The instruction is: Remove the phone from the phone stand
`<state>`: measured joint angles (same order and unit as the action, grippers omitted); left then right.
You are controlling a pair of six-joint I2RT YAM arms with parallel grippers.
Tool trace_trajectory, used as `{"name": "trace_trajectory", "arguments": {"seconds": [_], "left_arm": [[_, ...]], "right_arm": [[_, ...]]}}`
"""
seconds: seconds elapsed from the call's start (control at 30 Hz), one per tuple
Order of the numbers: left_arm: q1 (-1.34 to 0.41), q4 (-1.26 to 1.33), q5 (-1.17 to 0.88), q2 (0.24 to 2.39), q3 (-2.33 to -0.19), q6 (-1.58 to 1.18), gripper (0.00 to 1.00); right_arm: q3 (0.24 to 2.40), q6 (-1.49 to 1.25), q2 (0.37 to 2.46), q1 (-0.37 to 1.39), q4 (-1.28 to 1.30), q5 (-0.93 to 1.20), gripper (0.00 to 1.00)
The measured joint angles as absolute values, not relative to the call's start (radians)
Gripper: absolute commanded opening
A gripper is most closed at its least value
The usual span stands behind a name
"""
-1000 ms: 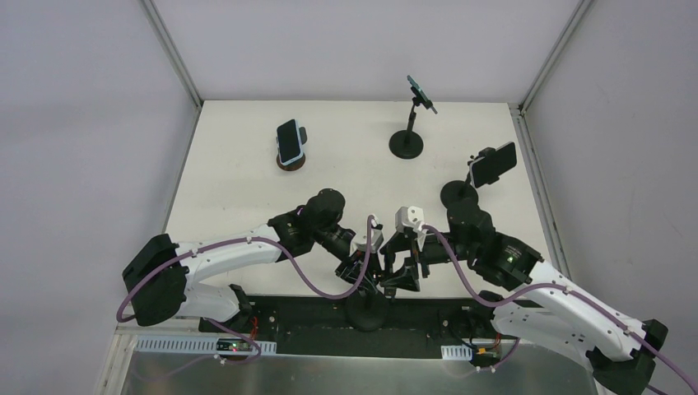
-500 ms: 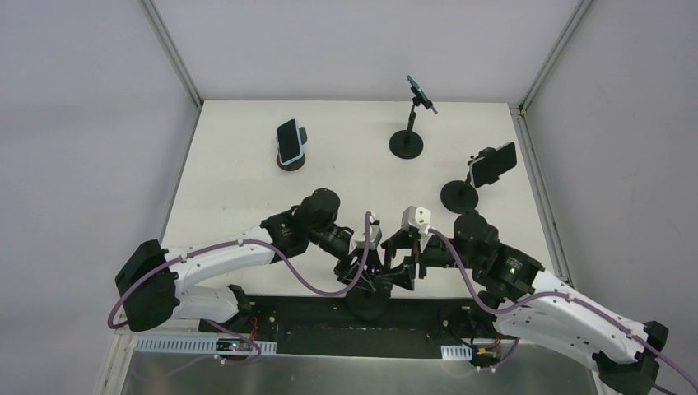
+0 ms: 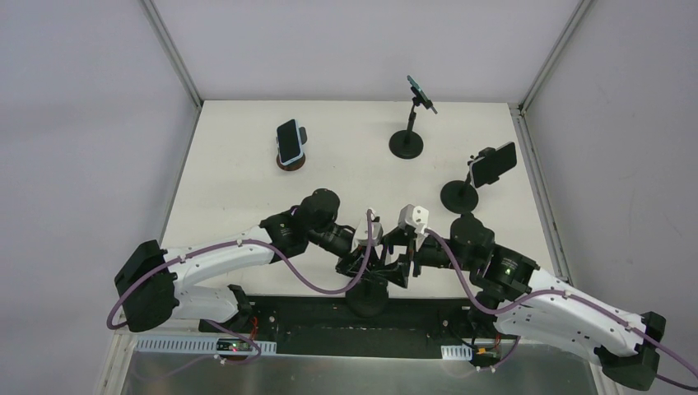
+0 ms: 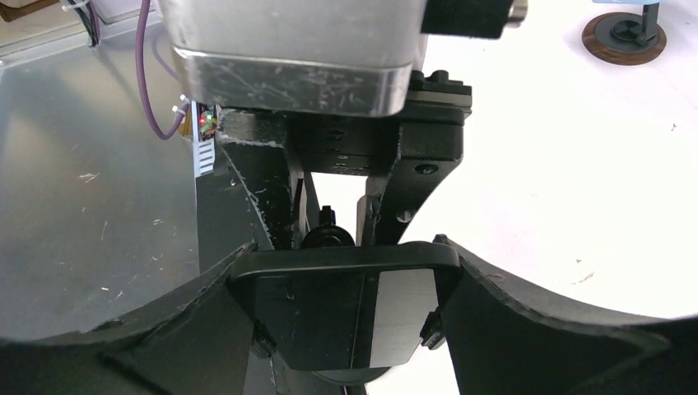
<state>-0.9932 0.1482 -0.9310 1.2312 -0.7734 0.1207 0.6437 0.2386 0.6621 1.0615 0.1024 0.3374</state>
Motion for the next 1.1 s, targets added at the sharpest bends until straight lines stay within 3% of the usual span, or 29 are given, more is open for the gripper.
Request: {"name": "trace_trajectory", "arguments": {"seconds": [0.03,0.07,0.47,0.77,1.1], "left_arm": [[-0.993,0.148,-0.923,1.231,-0.773,0.134,0.02],[-0.993,0.148,-0.913,1.229,-0.773,0.140,0.00],[-0.996,0.143,-0.799,1.200,-0.769,0.141,0.00],[-0.994,0.144,-0.748,1.176,-0.754,0.147,0.00],[-0.995,0.149,-0.720,1.172,-0.754,0.167,0.00]], "right_arm": [[0.643,0.240,0.662,1.063,0.101,0.330,0.00],[0.642,0.239,0.662,1.063,0.099,0.324,0.00],[0.589,0.233,0.597,1.067,0.047,0.263,0.00],[0.413,0.137,0.491,1.073,-0.190,0.180,0.03],[0.469,0.165,0.500,1.073,-0.103,0.172,0.00]]}}
